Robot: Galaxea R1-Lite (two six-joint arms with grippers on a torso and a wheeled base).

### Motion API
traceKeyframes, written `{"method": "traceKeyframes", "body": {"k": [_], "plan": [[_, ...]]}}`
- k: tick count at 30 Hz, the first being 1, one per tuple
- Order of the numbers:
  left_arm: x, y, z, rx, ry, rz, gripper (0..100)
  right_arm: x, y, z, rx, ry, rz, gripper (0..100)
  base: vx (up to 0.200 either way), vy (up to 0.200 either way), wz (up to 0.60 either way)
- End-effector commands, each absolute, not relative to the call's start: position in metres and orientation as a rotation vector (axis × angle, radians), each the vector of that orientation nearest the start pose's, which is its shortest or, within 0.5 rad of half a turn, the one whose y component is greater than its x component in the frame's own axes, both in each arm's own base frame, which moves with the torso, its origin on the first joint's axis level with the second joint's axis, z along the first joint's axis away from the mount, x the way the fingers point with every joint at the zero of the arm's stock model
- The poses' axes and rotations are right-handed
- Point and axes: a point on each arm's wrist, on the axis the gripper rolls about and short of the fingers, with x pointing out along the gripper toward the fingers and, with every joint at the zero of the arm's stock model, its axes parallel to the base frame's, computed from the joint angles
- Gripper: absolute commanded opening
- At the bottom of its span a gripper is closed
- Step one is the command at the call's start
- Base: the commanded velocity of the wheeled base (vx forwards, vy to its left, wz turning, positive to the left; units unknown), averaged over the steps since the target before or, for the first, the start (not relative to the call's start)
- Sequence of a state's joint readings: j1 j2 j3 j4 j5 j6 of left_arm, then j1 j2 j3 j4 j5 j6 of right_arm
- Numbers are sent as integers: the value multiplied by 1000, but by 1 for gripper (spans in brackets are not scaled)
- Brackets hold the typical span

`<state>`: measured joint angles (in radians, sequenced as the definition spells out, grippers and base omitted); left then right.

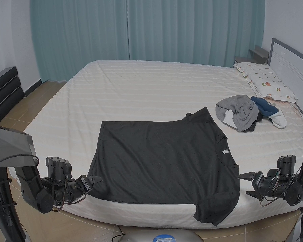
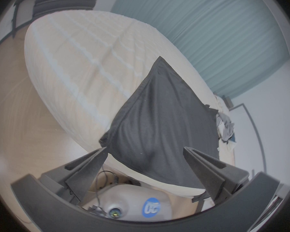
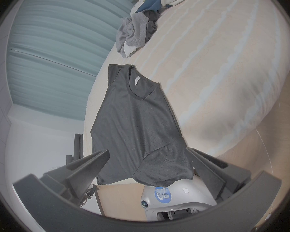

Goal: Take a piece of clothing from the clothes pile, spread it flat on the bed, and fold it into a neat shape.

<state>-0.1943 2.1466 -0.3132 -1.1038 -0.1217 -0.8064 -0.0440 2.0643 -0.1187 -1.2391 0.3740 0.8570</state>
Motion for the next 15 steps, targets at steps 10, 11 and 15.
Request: {"method": "traceKeyframes", "body": {"k": [10, 11, 15], "plan": [[273, -32, -37, -604, 863, 47, 100, 224, 2, 5, 954, 820, 5, 100, 0, 0, 0], [274, -32, -37, -604, 862, 46, 100, 224, 2, 4, 954, 823, 4, 100, 0, 0, 0], [280, -36, -36, -602, 847, 30, 100, 224, 2, 4, 954, 821, 4, 100, 0, 0, 0]]}}
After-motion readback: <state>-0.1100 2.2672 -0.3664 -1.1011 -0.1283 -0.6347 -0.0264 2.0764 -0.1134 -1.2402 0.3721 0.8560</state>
